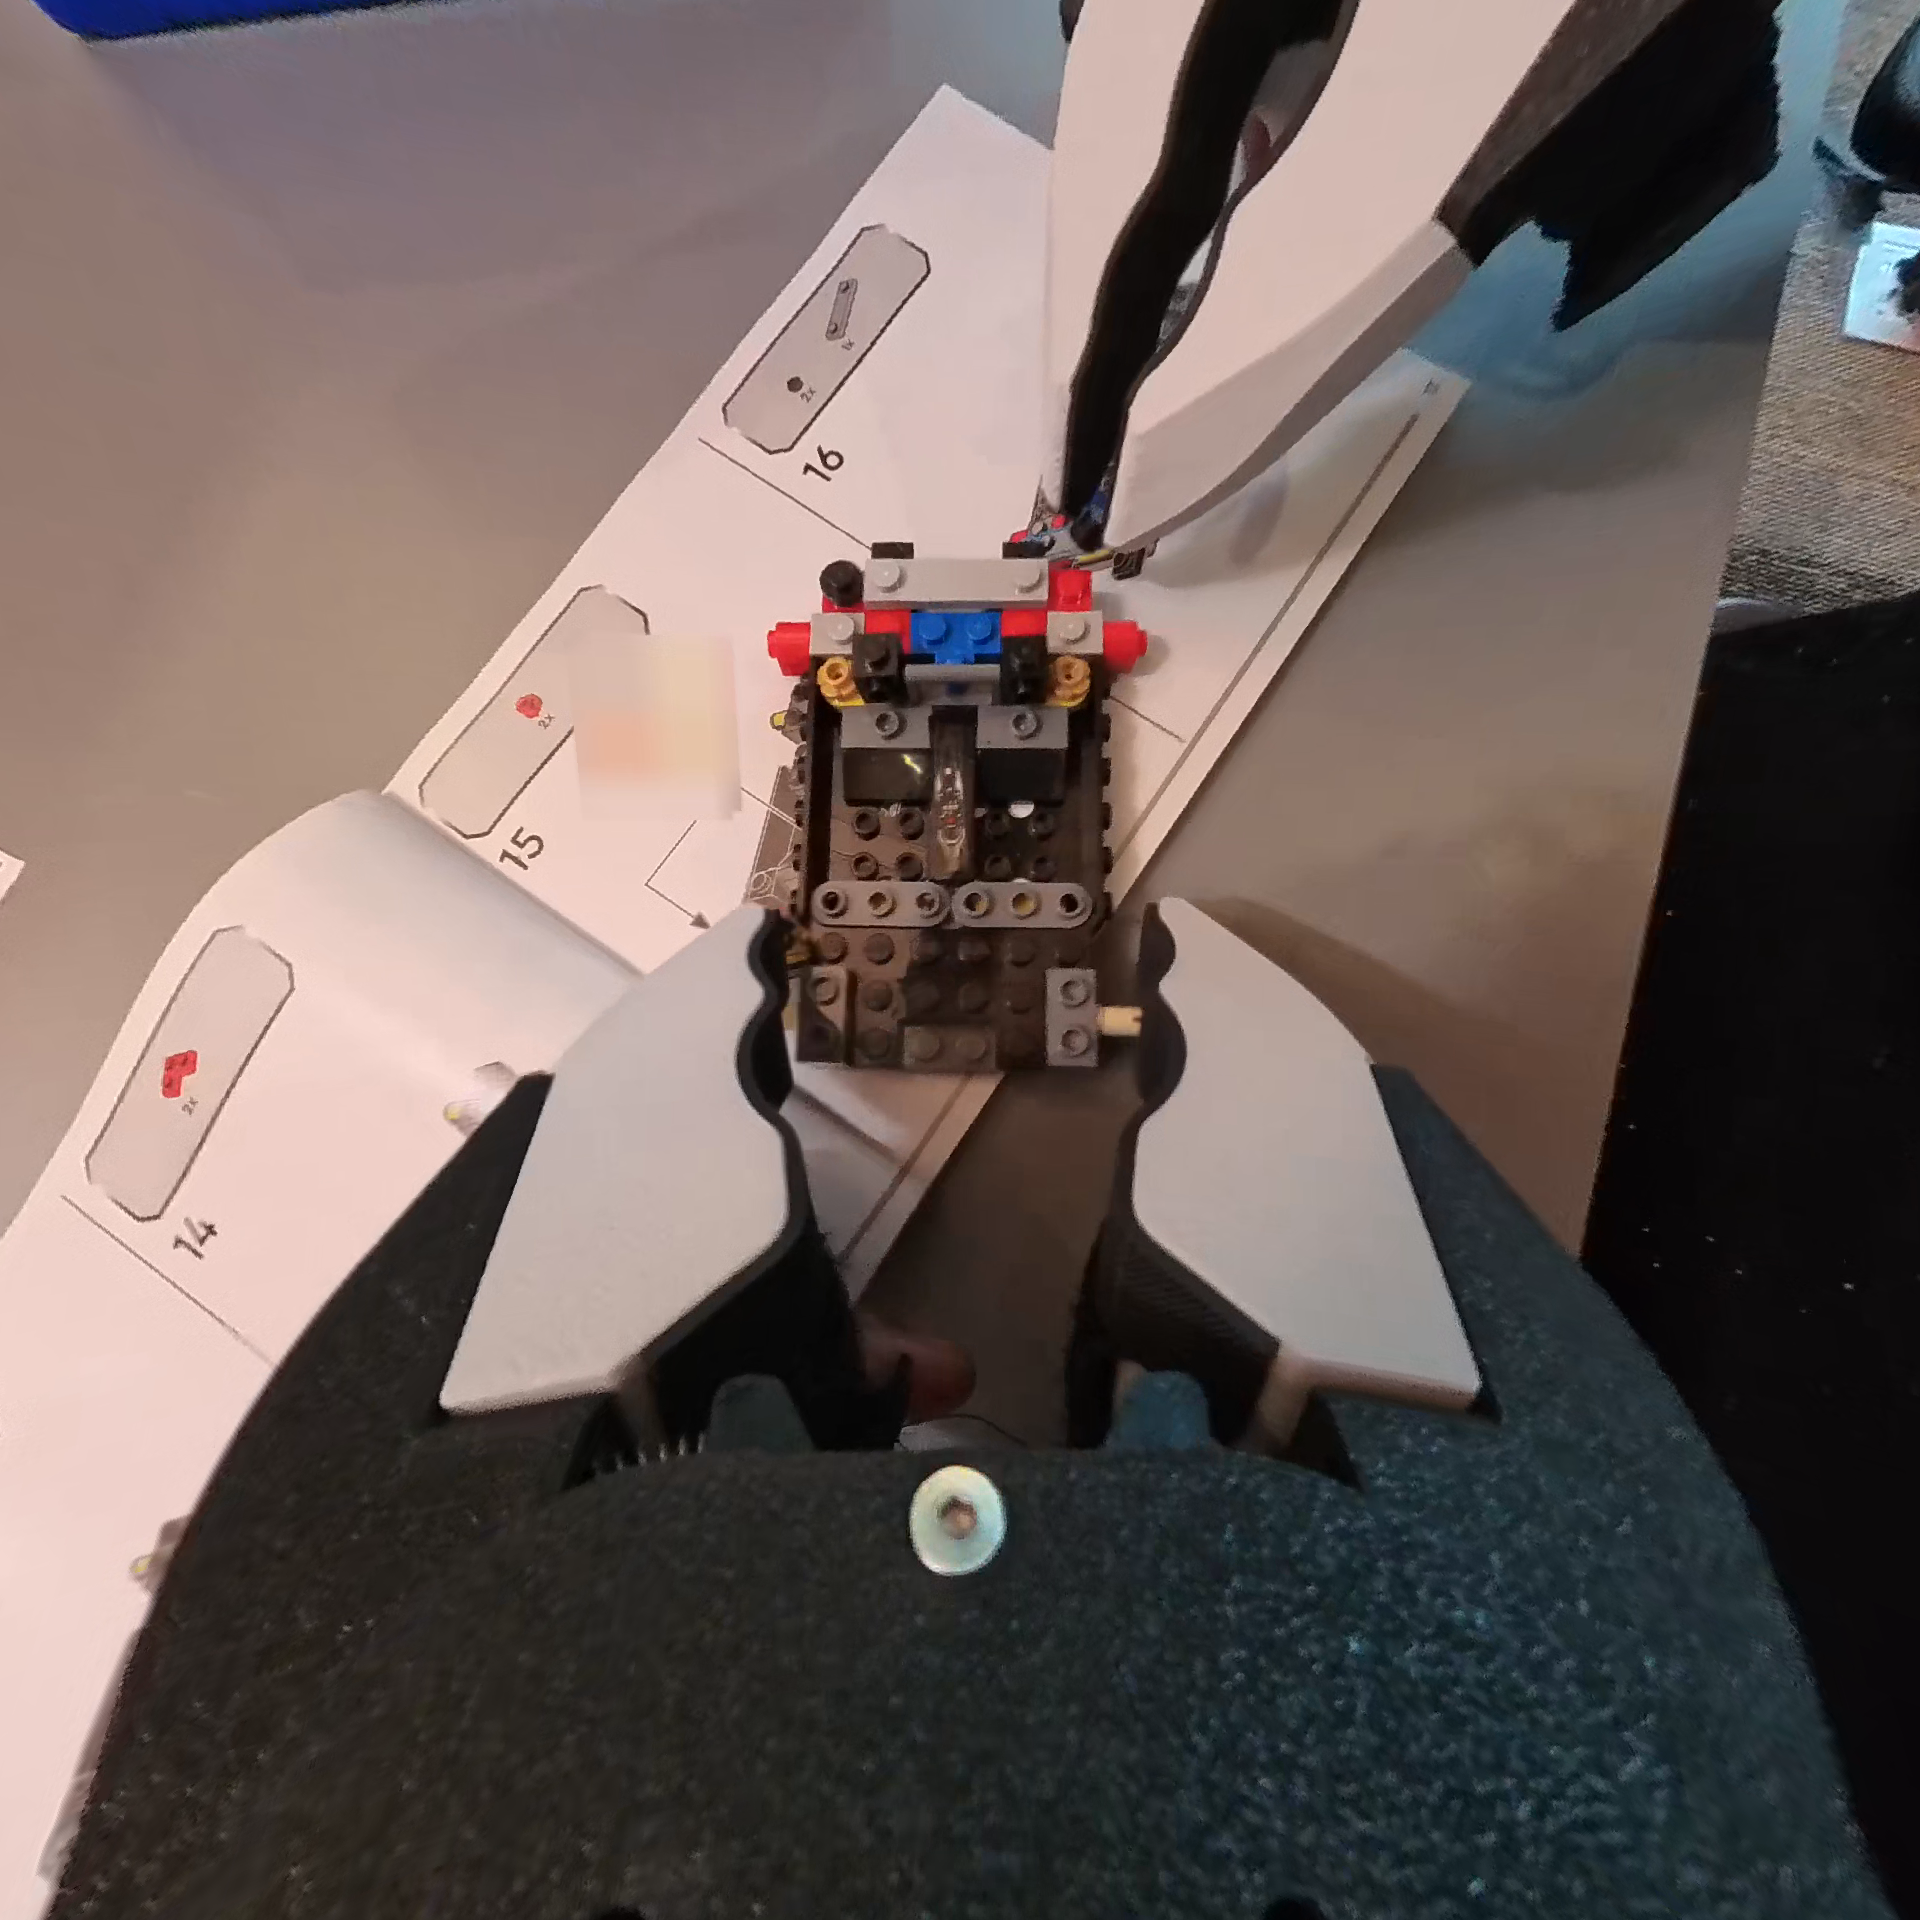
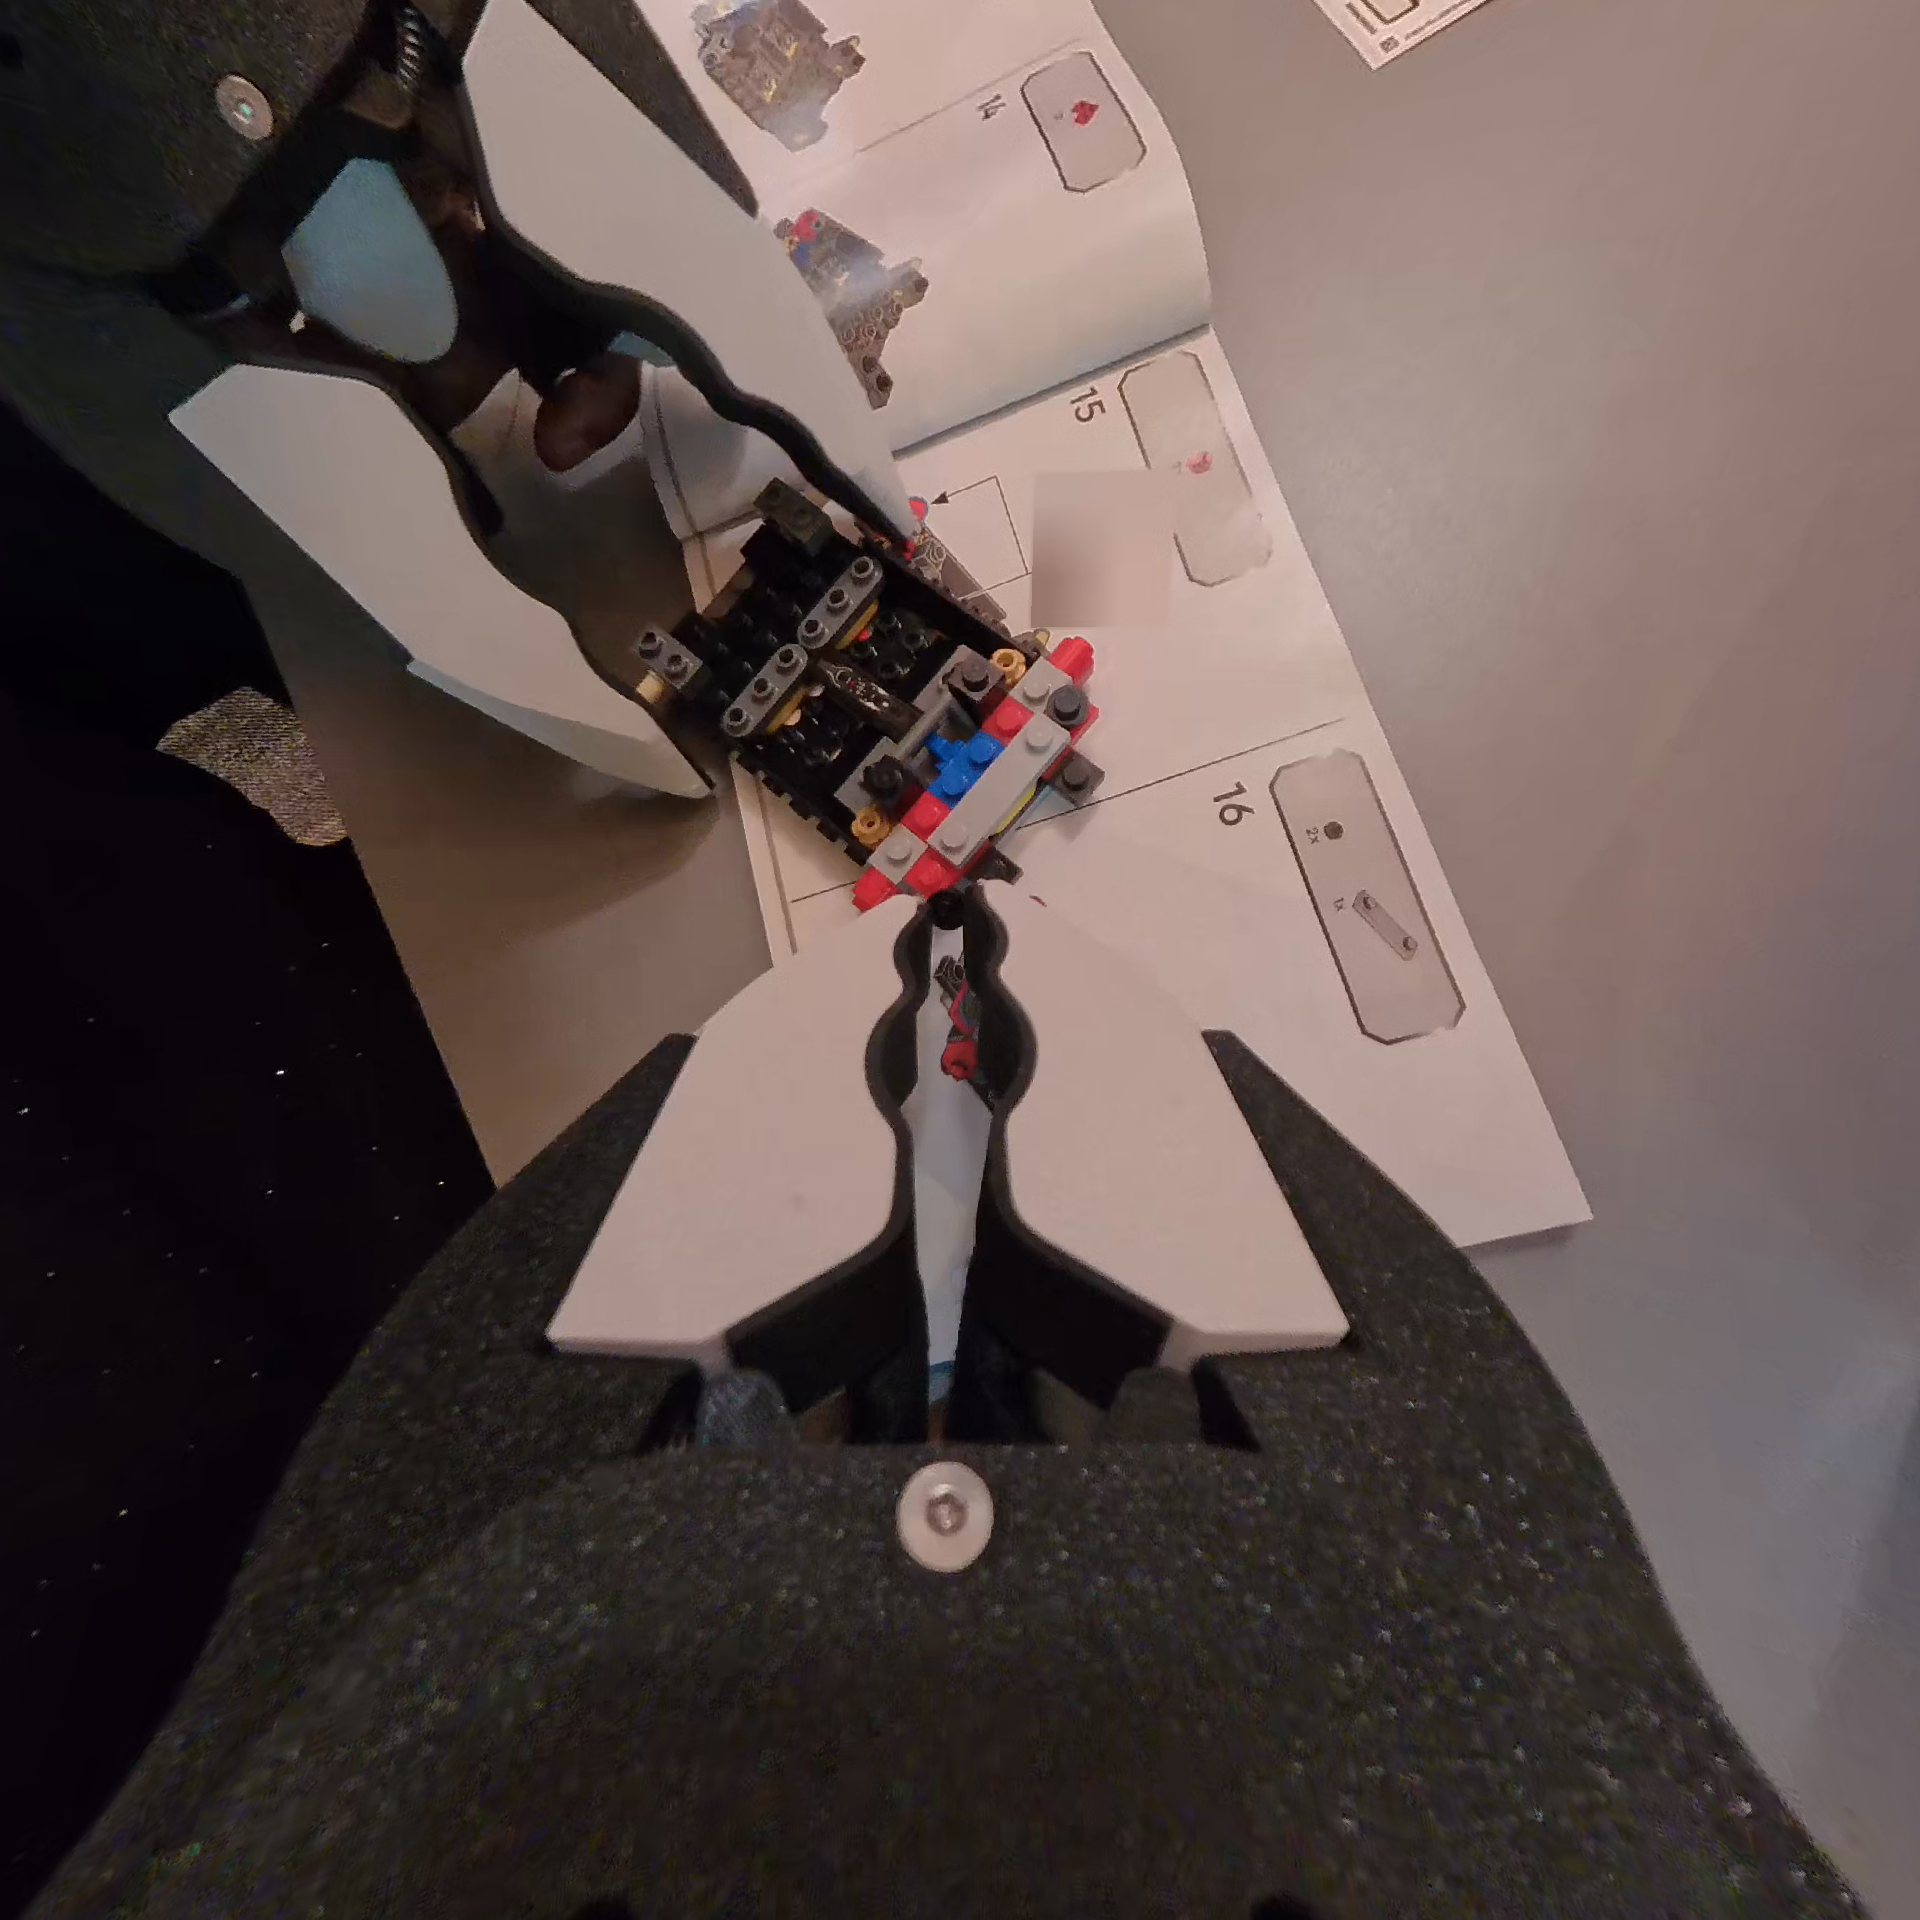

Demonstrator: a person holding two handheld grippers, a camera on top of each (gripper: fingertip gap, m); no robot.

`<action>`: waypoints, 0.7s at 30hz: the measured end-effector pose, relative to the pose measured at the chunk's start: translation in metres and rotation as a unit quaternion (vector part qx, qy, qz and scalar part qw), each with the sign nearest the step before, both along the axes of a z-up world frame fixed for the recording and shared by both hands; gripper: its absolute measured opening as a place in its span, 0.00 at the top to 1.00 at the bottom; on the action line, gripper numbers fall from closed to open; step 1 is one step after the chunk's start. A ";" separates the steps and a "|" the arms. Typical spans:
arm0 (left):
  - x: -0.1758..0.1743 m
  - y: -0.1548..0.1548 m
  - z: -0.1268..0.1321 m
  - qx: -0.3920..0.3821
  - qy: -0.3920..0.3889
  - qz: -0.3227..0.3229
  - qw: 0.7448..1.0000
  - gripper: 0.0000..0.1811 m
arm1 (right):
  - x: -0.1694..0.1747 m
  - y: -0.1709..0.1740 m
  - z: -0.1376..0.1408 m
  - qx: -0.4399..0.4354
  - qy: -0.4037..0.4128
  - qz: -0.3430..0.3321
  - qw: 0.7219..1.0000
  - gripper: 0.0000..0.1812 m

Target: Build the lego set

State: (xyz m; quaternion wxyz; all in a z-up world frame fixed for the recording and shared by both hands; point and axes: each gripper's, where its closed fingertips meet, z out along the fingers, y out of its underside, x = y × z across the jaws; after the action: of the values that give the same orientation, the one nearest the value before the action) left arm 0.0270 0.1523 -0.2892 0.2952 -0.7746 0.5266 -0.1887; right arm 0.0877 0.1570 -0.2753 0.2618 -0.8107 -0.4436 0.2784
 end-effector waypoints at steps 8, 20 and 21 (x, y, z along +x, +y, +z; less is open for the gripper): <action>-0.009 0.002 0.007 0.009 0.001 0.016 1.000 0.59 | 0.000 -0.005 0.001 0.000 0.004 -0.001 1.000 0.97; -0.004 -0.006 0.001 -0.018 -0.006 0.024 1.000 0.60 | 0.007 -0.009 0.004 -0.005 0.019 -0.007 1.000 0.97; -0.001 -0.007 0.001 -0.020 -0.011 0.031 0.999 0.60 | 0.009 -0.009 0.003 -0.005 0.018 -0.009 1.000 0.97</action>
State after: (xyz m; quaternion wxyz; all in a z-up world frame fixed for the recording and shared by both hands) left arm 0.0259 0.1455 -0.2881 0.2910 -0.7941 0.4952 -0.1988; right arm 0.0967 0.1482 -0.2718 0.2681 -0.8106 -0.4302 0.2932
